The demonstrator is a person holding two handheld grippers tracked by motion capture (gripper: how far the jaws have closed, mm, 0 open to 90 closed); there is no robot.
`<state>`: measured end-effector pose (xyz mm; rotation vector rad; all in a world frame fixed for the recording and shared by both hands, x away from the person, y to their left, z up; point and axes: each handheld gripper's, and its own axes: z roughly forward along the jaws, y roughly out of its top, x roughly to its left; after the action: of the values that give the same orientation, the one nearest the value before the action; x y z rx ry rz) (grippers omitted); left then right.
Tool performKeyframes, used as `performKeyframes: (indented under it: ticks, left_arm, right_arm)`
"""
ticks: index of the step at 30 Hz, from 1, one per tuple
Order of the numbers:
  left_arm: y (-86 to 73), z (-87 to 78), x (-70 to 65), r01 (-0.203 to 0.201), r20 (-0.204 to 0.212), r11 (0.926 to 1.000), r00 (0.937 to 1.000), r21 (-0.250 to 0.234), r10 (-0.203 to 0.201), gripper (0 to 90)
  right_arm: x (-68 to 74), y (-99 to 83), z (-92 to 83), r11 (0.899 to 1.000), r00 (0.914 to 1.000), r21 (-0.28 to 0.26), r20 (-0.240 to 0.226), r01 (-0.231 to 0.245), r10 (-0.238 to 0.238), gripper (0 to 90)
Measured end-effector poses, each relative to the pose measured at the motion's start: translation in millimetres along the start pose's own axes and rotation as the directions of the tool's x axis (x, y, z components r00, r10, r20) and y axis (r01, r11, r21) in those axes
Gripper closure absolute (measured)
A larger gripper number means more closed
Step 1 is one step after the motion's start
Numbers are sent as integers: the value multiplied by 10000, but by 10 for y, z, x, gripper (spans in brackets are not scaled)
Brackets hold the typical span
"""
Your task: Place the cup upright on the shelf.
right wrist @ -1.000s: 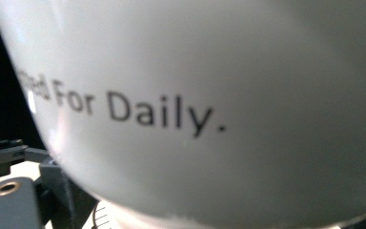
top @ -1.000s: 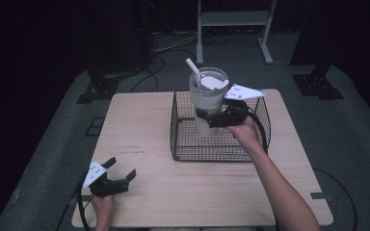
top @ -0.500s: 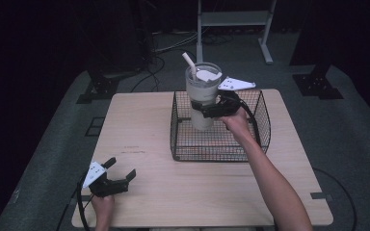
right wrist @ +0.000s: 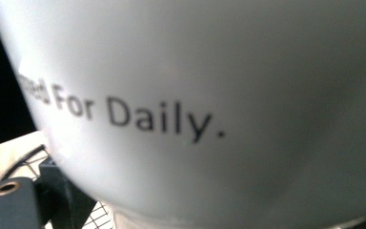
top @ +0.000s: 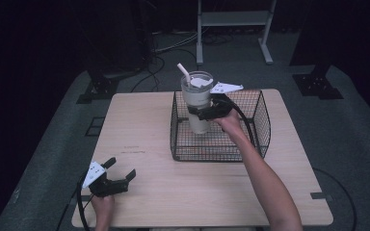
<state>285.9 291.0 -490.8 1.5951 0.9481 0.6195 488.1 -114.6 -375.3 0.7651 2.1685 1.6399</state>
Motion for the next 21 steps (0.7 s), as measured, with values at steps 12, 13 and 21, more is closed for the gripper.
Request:
performKeyframes:
  ticks: [12,13,21]
  left_arm:
    - [-2,-3,3,6,19,10000,10000,-55,-6,0]
    - [-2,-5,3,9,24,10000,10000,-51,-9,0]
    - [-3,-6,4,33,51,10000,10000,-91,-33,0]
  right_arm:
    - [-46,-102,248,9967,9999,809,-114,-59,69,82]
    - [-48,-106,260,9965,10000,839,-98,-1,9,82]
    - [-96,-181,362,9925,9998,1207,-93,-186,199,82]
